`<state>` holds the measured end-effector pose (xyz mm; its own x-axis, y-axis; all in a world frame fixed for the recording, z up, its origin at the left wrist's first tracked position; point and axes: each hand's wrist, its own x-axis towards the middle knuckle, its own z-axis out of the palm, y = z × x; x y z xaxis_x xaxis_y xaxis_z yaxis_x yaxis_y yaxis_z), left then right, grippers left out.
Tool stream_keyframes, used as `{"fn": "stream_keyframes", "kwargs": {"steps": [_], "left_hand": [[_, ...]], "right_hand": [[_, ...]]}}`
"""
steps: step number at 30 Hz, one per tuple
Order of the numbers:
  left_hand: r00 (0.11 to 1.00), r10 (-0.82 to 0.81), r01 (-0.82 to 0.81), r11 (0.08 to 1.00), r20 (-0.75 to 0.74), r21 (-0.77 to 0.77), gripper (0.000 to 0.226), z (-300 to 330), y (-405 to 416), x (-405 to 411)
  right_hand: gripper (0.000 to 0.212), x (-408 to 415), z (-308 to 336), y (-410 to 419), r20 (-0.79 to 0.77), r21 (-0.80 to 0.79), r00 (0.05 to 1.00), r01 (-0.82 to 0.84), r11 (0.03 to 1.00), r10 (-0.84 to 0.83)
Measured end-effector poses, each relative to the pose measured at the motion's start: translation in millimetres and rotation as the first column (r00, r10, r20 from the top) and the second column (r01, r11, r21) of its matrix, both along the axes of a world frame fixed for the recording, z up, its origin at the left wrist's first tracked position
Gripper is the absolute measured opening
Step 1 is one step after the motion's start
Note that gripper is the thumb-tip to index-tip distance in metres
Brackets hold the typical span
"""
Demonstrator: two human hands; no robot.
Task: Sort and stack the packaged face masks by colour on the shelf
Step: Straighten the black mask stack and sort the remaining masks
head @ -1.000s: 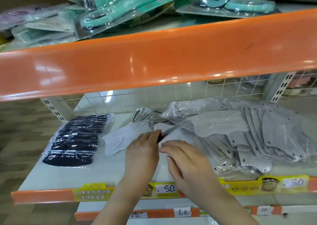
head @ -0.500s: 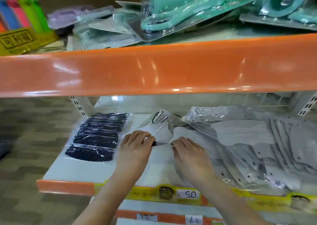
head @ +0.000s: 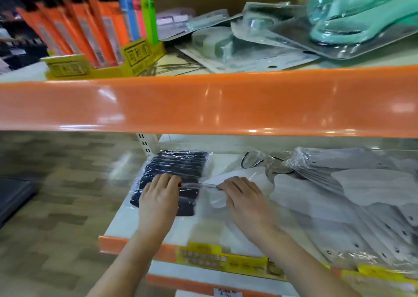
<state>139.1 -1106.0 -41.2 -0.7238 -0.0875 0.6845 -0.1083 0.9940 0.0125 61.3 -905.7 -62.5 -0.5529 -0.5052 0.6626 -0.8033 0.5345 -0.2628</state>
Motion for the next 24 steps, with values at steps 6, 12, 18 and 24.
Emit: {"fn": "stream_keyframes", "kwargs": {"steps": [6, 12, 18, 24], "left_hand": [[0.999, 0.031, -0.031, 1.0, 0.019, -0.001, 0.018, -11.8, -57.1, 11.1], [0.994, -0.064, 0.065, 0.998, 0.094, -0.005, 0.024, -34.2, -89.0, 20.8], [0.953, -0.192, 0.191, 0.981, 0.234, 0.027, 0.027, -57.8, -107.6, 28.8], [0.926, -0.233, 0.218, 0.973, 0.298, 0.082, 0.025, -62.7, -117.1, 27.3]], "right_hand": [[0.038, 19.7, -14.6, -50.8, 0.009, 0.043, 0.999, -0.044, 0.998, 0.043], [0.041, 37.8, -42.3, -74.0, 0.16, 0.139, 0.987, -0.034, 0.99, 0.011], [0.04, 52.1, -45.3, -84.5, 0.185, 0.215, 0.978, 0.053, 0.975, -0.094], [0.037, 56.3, -46.5, -100.4, 0.15, 0.213, 0.979, 0.107, 0.971, -0.141]]}}
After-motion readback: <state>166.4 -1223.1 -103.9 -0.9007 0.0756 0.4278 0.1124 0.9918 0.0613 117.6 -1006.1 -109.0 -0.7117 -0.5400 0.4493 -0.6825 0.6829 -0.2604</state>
